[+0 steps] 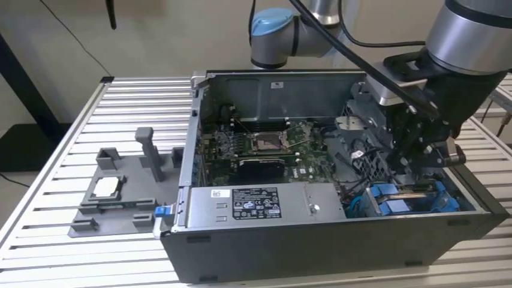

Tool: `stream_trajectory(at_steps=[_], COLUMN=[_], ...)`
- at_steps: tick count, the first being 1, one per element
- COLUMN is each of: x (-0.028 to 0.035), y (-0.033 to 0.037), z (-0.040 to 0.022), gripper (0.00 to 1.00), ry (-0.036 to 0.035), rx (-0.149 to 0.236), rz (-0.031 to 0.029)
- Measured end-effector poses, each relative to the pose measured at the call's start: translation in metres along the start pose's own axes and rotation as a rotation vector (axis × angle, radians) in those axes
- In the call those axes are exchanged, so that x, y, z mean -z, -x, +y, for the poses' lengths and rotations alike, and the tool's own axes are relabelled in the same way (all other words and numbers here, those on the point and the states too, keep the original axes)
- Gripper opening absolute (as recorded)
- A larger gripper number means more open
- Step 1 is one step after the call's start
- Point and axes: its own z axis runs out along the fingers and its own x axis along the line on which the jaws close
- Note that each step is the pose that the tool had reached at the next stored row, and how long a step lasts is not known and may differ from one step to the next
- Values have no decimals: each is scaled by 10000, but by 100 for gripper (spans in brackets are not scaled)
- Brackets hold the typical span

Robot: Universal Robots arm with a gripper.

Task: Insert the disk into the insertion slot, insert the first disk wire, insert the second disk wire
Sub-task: 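Insert the second disk wire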

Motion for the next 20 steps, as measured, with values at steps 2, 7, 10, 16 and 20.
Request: stream_trajectory(at_steps=[2,7,10,16,20], x=[-10,-37,-59,-115,-161], y=[-35,-126,-165,-198,-205], z=[-37,-136,-218,-324,-362], gripper=[16,16,16,16,16], ry=[140,512,729,1000,1079], rx=[-15,-50,-71,-105,-125], rz=[-10,-37,-53,-73,-77])
